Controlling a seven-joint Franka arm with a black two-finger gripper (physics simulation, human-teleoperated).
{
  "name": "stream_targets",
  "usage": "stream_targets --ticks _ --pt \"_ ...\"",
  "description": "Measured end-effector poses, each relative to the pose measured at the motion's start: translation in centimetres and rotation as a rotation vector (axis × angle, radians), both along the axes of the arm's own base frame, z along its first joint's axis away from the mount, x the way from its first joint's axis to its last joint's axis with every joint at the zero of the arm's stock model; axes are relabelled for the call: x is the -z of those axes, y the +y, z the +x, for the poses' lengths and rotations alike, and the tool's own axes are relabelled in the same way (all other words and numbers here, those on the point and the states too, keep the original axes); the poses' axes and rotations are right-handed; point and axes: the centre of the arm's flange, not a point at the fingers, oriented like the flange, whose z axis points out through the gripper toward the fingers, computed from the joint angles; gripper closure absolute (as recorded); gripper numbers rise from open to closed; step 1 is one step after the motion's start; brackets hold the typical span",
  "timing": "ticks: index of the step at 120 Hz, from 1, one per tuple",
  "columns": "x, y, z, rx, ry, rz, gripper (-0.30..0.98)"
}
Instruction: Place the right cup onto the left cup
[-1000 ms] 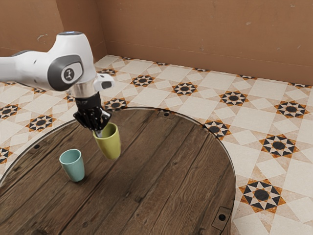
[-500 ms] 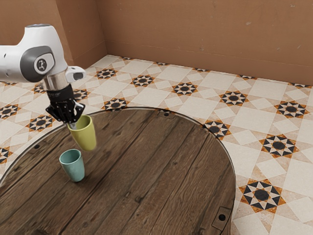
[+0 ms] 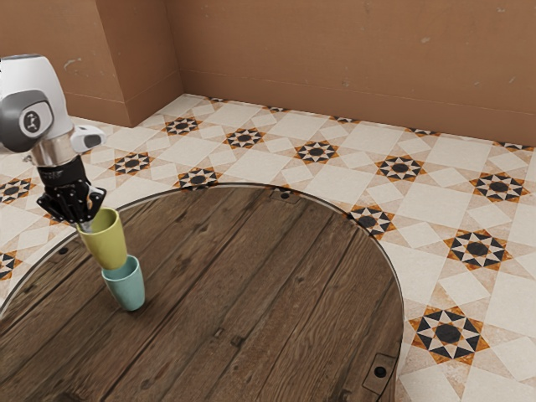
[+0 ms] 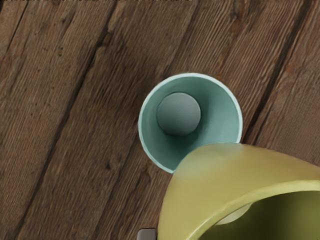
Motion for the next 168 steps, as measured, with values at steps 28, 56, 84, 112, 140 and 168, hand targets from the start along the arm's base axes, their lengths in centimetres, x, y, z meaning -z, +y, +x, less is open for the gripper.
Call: stream_targets --ticks 28,56,84,112,140,168 --pt "0.3 0.3 1.3 0.010 0.007 0.005 0.79" --pt "0.7 1.2 1.9 0.005 0.014 0.005 0.79" --pt "2.2 1.8 2.3 0.004 0.038 -0.001 0.79" --pt "2.9 2.0 2.7 0.010 0.050 0.004 0.79" --pt "3.6 1.7 3.3 0.024 0.063 0.005 0.79" --pt "4.5 2.0 3.4 0.022 0.077 0.001 0.79"
